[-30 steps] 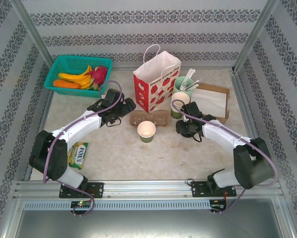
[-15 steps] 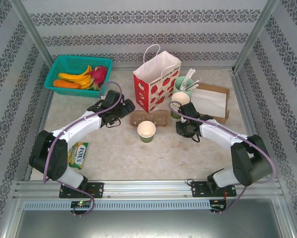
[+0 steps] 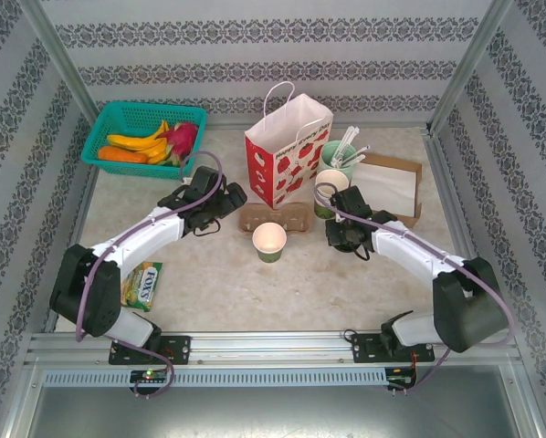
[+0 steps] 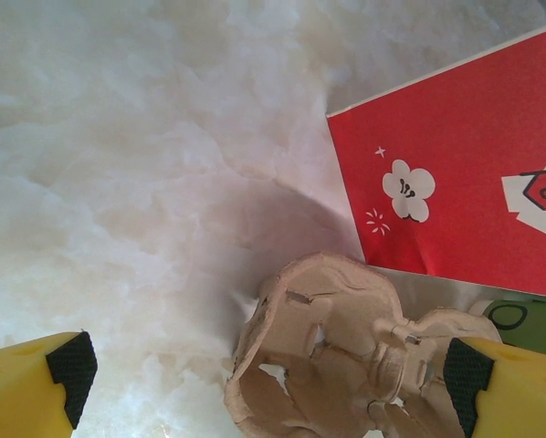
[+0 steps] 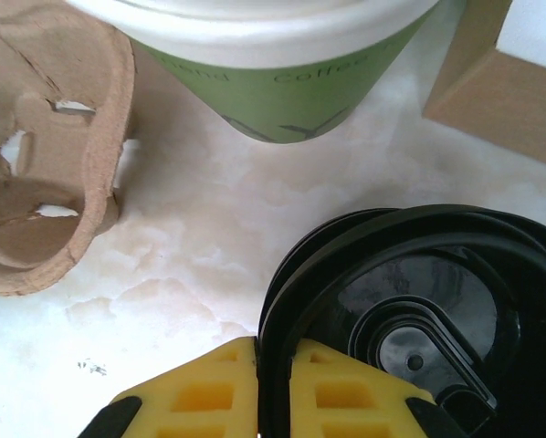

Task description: Pack the takeout coffee

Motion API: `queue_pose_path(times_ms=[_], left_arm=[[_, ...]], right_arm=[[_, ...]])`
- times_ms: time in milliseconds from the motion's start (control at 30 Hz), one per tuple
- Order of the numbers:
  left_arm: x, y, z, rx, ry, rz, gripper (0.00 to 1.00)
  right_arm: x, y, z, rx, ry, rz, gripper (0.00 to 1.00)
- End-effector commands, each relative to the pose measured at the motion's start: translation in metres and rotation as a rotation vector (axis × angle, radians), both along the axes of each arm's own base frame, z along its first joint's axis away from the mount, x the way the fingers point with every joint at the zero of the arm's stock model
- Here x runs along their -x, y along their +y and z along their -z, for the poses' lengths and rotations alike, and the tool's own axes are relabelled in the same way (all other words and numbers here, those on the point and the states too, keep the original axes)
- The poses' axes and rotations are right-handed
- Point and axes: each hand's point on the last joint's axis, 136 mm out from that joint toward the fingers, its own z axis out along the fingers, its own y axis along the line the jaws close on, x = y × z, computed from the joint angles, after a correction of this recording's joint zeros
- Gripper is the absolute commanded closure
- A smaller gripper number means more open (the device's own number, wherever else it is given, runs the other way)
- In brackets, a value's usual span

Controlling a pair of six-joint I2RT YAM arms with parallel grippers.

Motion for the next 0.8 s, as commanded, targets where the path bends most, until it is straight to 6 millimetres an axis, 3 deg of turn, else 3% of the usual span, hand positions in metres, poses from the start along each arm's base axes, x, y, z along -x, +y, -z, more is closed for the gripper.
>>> queue_pose_path(times_ms=[0,167,333,467,567,767], left_arm=[[-0.002,-0.007,-0.025,-0.002,-0.122,0.064,0.01],[-0.002,-0.022,-0.064,-0.038,-0.280,0.243,0.01],[0.007,-0.053,-0.106,-0.051,-0.401,0.512,0.01],[0.019,-0.081,-0.138,-0.010,-0.434,0.729,0.01],[0.027,-0.099,-0.151,0.049,-0.418,0.832,0.00],[0.040,-0.128,-0.169,0.158,-0.436,0.947,0.06]], right_arm=[[0.008,0.004,-0.014,-0.030,-0.026,-0.026,0.93],[0.020,0.017,-0.043,-0.090,-0.114,-0.124,0.93],[0.032,0.048,-0.096,-0.151,-0.293,-0.347,0.94],[0.037,0.073,-0.135,-0.103,-0.421,-0.559,0.96],[0.041,0.096,-0.155,-0.009,-0.547,-0.751,0.96],[0.036,0.128,-0.178,0.090,-0.689,-0.949,0.96]])
